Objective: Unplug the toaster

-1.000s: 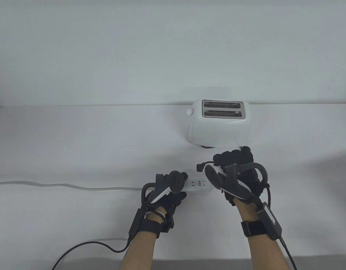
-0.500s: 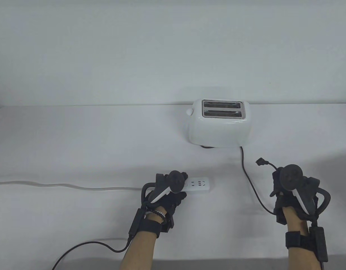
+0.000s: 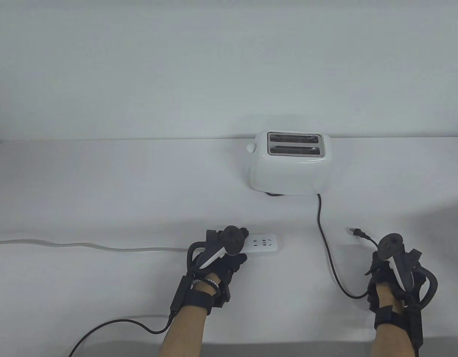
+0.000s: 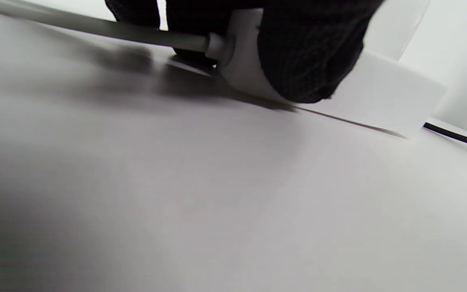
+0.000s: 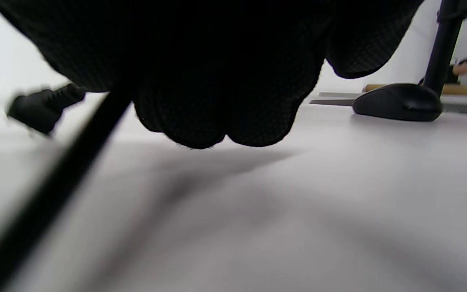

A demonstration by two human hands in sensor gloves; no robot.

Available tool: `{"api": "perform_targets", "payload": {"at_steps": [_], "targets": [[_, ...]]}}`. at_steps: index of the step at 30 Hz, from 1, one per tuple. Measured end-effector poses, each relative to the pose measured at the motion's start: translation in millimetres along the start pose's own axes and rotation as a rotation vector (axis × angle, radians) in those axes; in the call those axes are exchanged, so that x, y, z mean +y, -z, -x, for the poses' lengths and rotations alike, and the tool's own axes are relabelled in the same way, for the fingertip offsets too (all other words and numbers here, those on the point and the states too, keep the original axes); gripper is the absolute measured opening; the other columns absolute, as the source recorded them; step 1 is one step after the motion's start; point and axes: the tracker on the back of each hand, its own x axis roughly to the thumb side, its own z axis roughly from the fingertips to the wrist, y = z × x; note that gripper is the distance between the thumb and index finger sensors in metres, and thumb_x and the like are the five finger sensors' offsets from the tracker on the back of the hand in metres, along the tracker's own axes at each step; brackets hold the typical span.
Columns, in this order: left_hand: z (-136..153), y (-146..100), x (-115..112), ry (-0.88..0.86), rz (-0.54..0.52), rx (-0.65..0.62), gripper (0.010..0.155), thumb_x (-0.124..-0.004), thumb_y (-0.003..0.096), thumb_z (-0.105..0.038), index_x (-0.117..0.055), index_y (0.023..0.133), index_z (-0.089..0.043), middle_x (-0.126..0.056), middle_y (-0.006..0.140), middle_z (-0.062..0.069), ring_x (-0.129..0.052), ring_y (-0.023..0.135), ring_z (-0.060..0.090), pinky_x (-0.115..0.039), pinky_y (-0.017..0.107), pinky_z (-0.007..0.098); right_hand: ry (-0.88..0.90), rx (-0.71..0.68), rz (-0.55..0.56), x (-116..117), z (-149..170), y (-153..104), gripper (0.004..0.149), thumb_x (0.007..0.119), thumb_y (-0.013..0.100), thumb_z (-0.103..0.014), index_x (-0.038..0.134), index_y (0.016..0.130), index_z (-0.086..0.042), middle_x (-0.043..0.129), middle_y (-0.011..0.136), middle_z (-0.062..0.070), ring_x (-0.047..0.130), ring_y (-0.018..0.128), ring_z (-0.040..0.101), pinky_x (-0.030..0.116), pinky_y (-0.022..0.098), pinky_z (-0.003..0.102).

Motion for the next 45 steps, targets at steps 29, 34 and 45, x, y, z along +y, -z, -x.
{"api": "perform_targets", "payload": {"at_steps": [29, 34, 45], "targets": [[-10.0, -9.3, 1.5, 0.182, -0.053, -0.022, 0.091, -0.080, 0.0459, -0.057, -0.026, 0.117, -0.043, -0.034, 0.130, -0.005, -0.039, 0.122, 0.034, -0.037, 0.090, 0.060, -0.043, -0.257, 0.093, -28.3, -33.8, -28.0, 0.093, 0.073, 0.029, -0.070, 0.047, 0.108, -0.027, 0.045, 0.116, 0.013, 0.041, 0.101, 0.057, 0.036, 0.059, 0.082], [-5.2, -13.2, 13.7, 0.198, -0.079, -0.013, 0.097, -0.079, 0.0423, -0.064, -0.022, 0.118, -0.042, -0.024, 0.132, -0.005, -0.022, 0.123, 0.038, -0.027, 0.086, 0.069, -0.020, -0.341, 0.096, -40.1, -46.4, -40.7, 0.096, 0.070, 0.029, -0.073, 0.042, 0.109, -0.028, 0.036, 0.118, 0.013, 0.031, 0.101, 0.058, 0.031, 0.058, 0.083], [27.9, -43.4, 44.7, 0.178, -0.108, 0.053, 0.098, -0.078, 0.0405, -0.067, -0.023, 0.118, -0.043, -0.022, 0.133, -0.003, -0.018, 0.123, 0.040, -0.025, 0.084, 0.071, 0.012, -0.527, 0.133, -65.4, -91.0, -76.4, 0.097, 0.069, 0.028, -0.076, 0.040, 0.109, -0.032, 0.032, 0.119, 0.012, 0.027, 0.101, 0.059, 0.028, 0.057, 0.085]]}}
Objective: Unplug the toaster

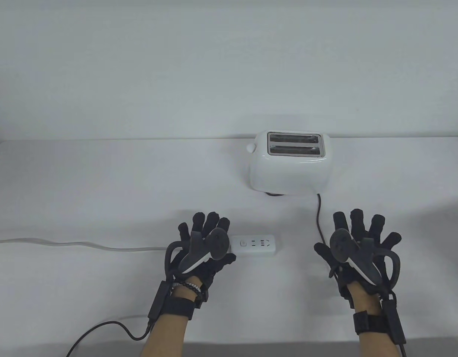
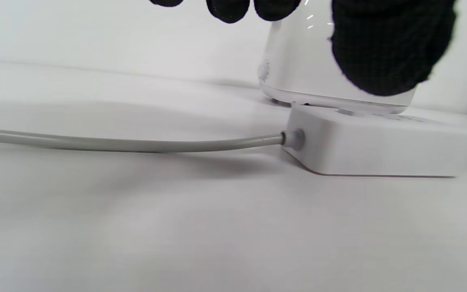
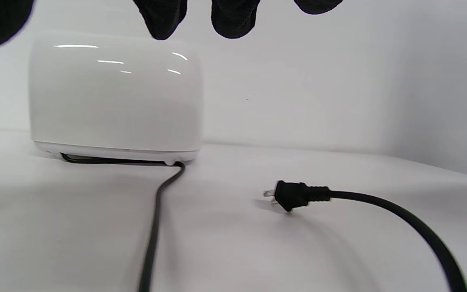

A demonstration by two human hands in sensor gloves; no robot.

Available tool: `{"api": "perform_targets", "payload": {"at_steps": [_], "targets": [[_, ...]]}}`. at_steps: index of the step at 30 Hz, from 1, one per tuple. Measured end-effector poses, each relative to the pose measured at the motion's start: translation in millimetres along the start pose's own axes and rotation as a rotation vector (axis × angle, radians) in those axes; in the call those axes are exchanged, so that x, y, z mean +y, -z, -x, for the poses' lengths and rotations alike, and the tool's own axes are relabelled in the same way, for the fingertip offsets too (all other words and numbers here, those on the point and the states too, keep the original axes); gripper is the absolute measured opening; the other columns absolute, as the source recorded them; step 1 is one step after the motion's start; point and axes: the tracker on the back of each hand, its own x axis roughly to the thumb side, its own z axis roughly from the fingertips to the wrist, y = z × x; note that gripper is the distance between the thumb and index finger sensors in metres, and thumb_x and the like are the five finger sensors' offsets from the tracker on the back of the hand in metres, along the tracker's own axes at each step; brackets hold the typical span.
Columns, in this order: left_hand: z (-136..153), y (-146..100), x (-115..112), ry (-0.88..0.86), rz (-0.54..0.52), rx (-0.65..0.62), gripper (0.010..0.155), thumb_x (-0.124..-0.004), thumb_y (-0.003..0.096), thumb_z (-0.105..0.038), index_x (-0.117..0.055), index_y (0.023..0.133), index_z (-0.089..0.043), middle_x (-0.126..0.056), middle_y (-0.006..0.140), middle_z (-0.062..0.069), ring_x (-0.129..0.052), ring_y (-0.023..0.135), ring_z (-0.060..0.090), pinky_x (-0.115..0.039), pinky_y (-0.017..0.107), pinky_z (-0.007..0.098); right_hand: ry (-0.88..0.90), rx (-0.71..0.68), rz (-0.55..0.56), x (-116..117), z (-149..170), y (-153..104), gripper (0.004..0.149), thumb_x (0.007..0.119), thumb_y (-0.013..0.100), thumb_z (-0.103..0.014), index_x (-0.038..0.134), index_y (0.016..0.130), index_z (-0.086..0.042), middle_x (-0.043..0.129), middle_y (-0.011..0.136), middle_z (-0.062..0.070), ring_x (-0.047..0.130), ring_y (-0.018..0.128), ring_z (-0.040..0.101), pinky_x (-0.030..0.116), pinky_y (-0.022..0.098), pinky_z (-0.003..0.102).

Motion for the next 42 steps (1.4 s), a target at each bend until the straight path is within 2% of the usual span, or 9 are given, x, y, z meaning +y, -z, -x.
{"api": "perform_targets", "payload": {"at_steps": [10, 16, 20, 28, 33, 42], "targets": [[36.8, -23.8, 7.5, 0.022, -0.027, 0.066, 0.096, -0.075, 0.0410, -0.067, -0.023, 0.118, -0.043, -0.022, 0.133, -0.004, -0.018, 0.123, 0.041, -0.025, 0.084, 0.071, 0.001, -0.129, 0.005, -3.0, -56.0, 1.1, 0.097, 0.069, 0.028, -0.076, 0.040, 0.110, -0.032, 0.032, 0.120, 0.012, 0.028, 0.101, 0.059, 0.029, 0.057, 0.085], [47.5, -26.3, 0.0, -0.005, -0.023, 0.086, 0.096, -0.075, 0.0412, -0.067, -0.022, 0.118, -0.044, -0.022, 0.133, -0.004, -0.018, 0.123, 0.040, -0.024, 0.084, 0.071, 0.007, -0.178, 0.008, 3.7, -74.3, -3.9, 0.097, 0.069, 0.028, -0.076, 0.040, 0.109, -0.032, 0.032, 0.120, 0.012, 0.028, 0.102, 0.059, 0.029, 0.057, 0.085], [45.3, -23.2, -11.1, -0.040, 0.008, 0.084, 0.096, -0.076, 0.0410, -0.067, -0.022, 0.118, -0.045, -0.022, 0.133, -0.007, -0.016, 0.124, 0.039, -0.022, 0.084, 0.071, 0.028, -0.193, 0.017, 12.4, -79.6, -9.0, 0.097, 0.069, 0.028, -0.076, 0.040, 0.110, -0.032, 0.032, 0.120, 0.012, 0.029, 0.102, 0.058, 0.029, 0.057, 0.085], [32.5, -16.4, -18.0, -0.015, 0.043, 0.076, 0.096, -0.075, 0.0412, -0.068, -0.021, 0.118, -0.047, -0.021, 0.134, -0.008, -0.015, 0.125, 0.037, -0.020, 0.086, 0.070, 0.040, -0.178, 0.003, 23.8, -75.0, -11.3, 0.097, 0.069, 0.028, -0.076, 0.040, 0.109, -0.032, 0.033, 0.119, 0.012, 0.029, 0.102, 0.058, 0.029, 0.057, 0.084], [27.0, -9.7, -20.6, -0.008, 0.088, 0.066, 0.096, -0.074, 0.0421, -0.069, -0.018, 0.117, -0.049, -0.017, 0.134, -0.012, -0.011, 0.126, 0.035, -0.017, 0.087, 0.068, 0.048, -0.180, -0.001, 25.1, -74.2, -11.1, 0.097, 0.069, 0.028, -0.075, 0.040, 0.109, -0.032, 0.033, 0.119, 0.012, 0.030, 0.102, 0.058, 0.029, 0.057, 0.084], [29.4, -11.9, -21.9, -0.032, 0.089, 0.061, 0.095, -0.075, 0.0417, -0.068, -0.020, 0.117, -0.049, -0.019, 0.134, -0.010, -0.012, 0.126, 0.035, -0.017, 0.087, 0.069, 0.057, -0.190, -0.008, 26.9, -74.7, -12.8, 0.096, 0.069, 0.028, -0.075, 0.040, 0.109, -0.032, 0.034, 0.119, 0.012, 0.031, 0.102, 0.058, 0.029, 0.057, 0.084]]}}
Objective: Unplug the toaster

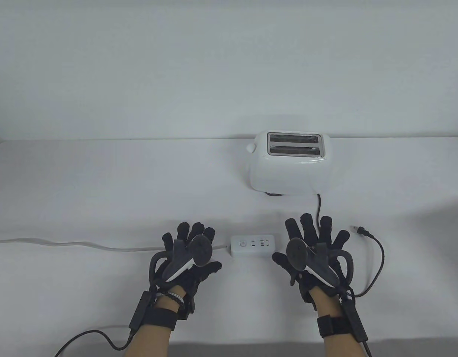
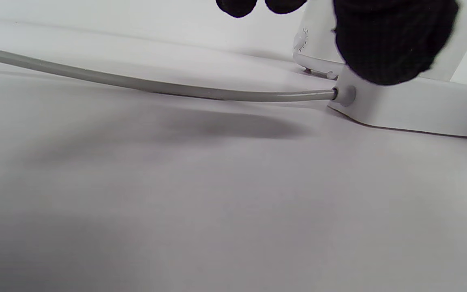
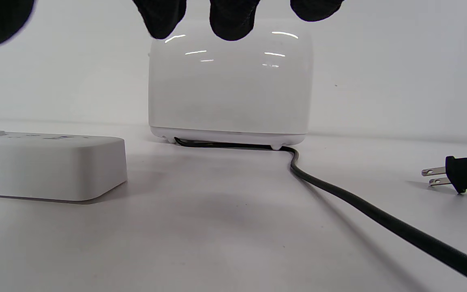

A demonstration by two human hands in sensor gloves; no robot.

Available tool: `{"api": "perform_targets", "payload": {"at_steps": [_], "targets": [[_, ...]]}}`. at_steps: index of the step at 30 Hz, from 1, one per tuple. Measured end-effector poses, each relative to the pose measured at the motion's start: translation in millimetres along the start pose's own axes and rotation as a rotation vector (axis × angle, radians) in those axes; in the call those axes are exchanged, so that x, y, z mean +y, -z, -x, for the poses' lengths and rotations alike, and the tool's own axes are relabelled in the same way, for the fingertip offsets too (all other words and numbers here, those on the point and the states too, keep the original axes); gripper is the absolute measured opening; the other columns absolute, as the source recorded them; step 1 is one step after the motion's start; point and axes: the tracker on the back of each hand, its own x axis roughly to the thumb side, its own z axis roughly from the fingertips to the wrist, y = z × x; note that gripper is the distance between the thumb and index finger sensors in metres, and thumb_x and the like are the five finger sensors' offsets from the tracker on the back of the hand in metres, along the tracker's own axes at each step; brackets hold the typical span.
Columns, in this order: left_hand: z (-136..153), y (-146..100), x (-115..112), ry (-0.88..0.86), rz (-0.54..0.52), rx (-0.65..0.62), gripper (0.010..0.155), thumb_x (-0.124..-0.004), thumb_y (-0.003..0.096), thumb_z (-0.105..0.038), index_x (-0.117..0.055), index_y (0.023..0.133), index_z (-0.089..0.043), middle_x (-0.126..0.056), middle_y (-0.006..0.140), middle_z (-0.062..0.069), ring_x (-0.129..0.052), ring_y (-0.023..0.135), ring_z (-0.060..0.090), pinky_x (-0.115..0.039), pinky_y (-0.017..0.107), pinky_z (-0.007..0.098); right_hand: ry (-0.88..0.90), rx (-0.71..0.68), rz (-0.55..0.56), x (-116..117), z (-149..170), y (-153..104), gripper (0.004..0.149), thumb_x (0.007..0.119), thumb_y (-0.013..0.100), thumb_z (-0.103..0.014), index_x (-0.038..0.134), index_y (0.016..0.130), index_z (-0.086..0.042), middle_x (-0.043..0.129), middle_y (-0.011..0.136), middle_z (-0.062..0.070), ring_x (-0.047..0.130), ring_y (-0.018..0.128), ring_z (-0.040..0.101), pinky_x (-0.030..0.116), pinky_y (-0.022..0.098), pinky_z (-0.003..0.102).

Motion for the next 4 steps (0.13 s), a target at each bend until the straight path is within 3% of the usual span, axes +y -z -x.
{"api": "perform_targets", "payload": {"at_steps": [4], "targets": [[0.0, -0.6, -1.1, 0.006, -0.002, -0.002, 0.095, -0.075, 0.0415, -0.068, -0.020, 0.117, -0.049, -0.020, 0.134, -0.010, -0.012, 0.126, 0.036, -0.018, 0.086, 0.069, 0.010, 0.015, 0.000, -1.6, 3.4, -2.0, 0.097, 0.069, 0.028, -0.075, 0.040, 0.109, -0.032, 0.035, 0.119, 0.012, 0.032, 0.102, 0.058, 0.029, 0.057, 0.084]]}}
